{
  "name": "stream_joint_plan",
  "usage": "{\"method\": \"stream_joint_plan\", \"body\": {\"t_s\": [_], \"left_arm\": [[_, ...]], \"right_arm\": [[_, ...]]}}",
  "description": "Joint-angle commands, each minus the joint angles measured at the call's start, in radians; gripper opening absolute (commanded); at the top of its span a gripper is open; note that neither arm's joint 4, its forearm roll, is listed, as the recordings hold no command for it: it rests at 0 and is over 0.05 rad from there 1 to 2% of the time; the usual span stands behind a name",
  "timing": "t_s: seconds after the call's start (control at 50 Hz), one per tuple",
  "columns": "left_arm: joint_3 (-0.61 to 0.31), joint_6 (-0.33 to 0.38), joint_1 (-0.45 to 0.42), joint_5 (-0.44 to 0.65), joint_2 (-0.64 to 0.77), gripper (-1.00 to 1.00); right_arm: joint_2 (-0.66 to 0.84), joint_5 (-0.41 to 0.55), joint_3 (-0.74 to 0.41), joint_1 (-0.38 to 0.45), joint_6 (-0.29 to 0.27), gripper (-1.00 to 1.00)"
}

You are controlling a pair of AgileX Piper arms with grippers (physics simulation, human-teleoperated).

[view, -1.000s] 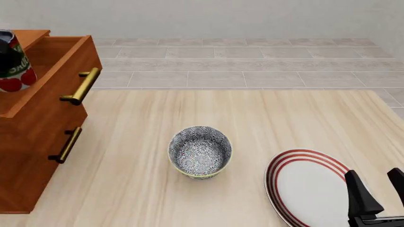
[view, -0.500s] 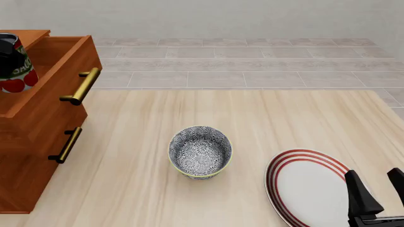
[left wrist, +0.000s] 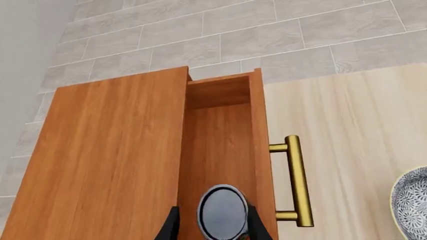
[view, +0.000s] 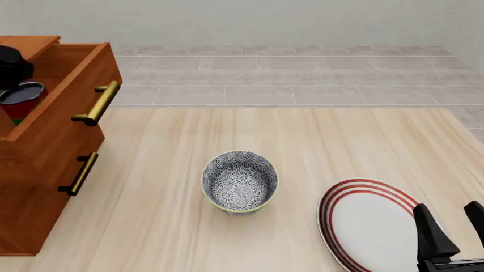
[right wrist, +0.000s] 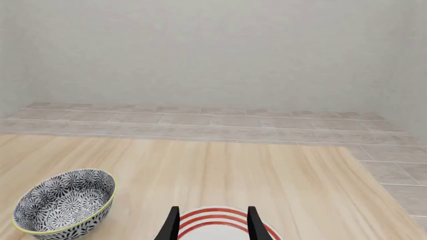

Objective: Put the ketchup in the top drawer of the cabinet.

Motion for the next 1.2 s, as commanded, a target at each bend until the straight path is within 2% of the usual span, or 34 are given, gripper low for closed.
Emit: {"method": "stream_joint_plan", "body": {"t_s": [0.02, 0.26, 0.36, 0.46, 0.62, 0.72, 0.82, 0.92, 0.94, 0.98, 1.02, 1.06, 1.2], "left_arm": [[0.008, 0.011, -0.006, -0.007, -0.004, 1.00], [-0.004, 0.006, -0.033, 0.022, -0.035, 1.00], [0.007, 0.028, -0.028, 0.025, -0.059, 1.00], [-0.050, 0.011, -0.050, 0.070, -0.081, 1.00], [-0.093, 0.023, -0.089, 0.137, -0.151, 1.00], [-0.111, 0.000, -0.109, 0.168, -0.179, 1.00], [-0.050, -0.017, -0.119, 0.144, -0.228, 1.00], [-0.012, -0.031, -0.157, 0.149, -0.290, 1.00], [-0.008, -0.061, -0.187, 0.162, -0.311, 1.00], [0.015, -0.052, -0.197, 0.158, -0.335, 1.00], [0.034, -0.084, -0.215, 0.156, -0.357, 1.00], [0.067, -0.081, -0.217, 0.146, -0.383, 1.00], [0.100, -0.104, -0.260, 0.163, -0.453, 1.00]], "right_arm": [[0.000, 0.000, 0.000, 0.000, 0.000, 1.00], [0.000, 0.000, 0.000, 0.000, 0.000, 1.00], [0.000, 0.000, 0.000, 0.000, 0.000, 1.00], [0.000, 0.000, 0.000, 0.000, 0.000, 1.00], [0.000, 0.000, 0.000, 0.000, 0.000, 1.00], [0.000, 0.000, 0.000, 0.000, 0.000, 1.00], [0.000, 0.000, 0.000, 0.000, 0.000, 1.00], [0.000, 0.000, 0.000, 0.000, 0.000, 1.00], [0.000, 0.000, 0.000, 0.000, 0.000, 1.00], [0.000, 0.000, 0.000, 0.000, 0.000, 1.00], [0.000, 0.000, 0.000, 0.000, 0.000, 1.00], [0.000, 0.000, 0.000, 0.000, 0.000, 1.00], [0.000, 0.000, 0.000, 0.000, 0.000, 1.00]]}}
